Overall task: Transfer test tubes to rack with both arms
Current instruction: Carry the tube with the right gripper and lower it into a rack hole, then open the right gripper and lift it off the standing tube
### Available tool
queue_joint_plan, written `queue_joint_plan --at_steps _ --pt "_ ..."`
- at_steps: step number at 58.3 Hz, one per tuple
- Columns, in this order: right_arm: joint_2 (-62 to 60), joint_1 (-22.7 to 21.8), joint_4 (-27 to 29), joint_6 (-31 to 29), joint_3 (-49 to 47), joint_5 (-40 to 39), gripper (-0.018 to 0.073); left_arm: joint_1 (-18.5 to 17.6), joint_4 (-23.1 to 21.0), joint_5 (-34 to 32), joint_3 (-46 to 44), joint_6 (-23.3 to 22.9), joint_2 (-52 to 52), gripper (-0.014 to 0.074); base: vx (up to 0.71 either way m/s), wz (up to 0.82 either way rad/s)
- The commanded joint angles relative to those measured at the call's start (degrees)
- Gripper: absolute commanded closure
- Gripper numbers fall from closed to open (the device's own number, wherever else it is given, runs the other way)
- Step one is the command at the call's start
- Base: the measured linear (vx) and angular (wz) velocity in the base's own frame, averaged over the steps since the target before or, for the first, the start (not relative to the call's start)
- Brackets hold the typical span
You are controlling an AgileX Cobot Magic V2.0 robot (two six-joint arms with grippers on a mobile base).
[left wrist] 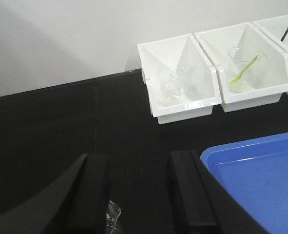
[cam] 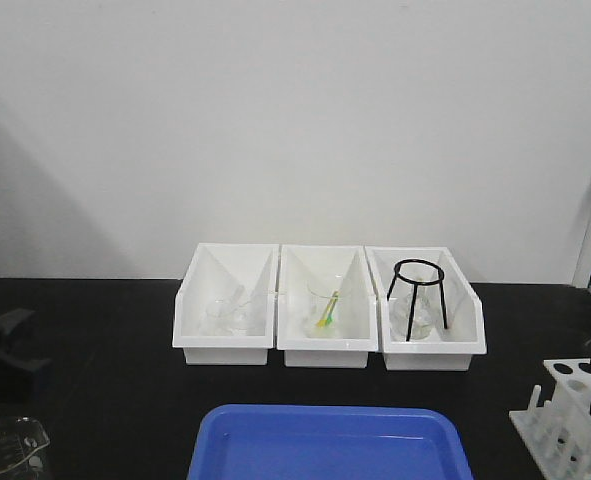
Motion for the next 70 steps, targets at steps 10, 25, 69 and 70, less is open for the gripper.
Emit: queue_joint_plan --at_steps 10,25,69,70 --pt "1.00 -0.42 -0.06 -0.67 -1.65 -6.70 0.0565 -0.29 2.45 -2.03 -2.08 -0.29 -0.90 0.0207 0.00 0.00" --pt "2.41 -0.42 -0.86 -0.73 -1.65 -6.89 0.0563 -0.29 2.45 -2.22 -2.08 -0.29 -0.90 0.0207 0.00 0.00" --pt "2.41 -0.42 -0.12 -0.80 -1.65 -11.87 0.0125 -0.29 2.45 -2.97 -2.08 -0.29 -0.90 0.0207 0.00 0.00" --pt "2.41 -0.42 0.10 -0.80 -1.65 -12.21 0.0118 -0.29 2.45 -2.97 -2.08 -0.29 -0.90 0.0207 0.00 0.00"
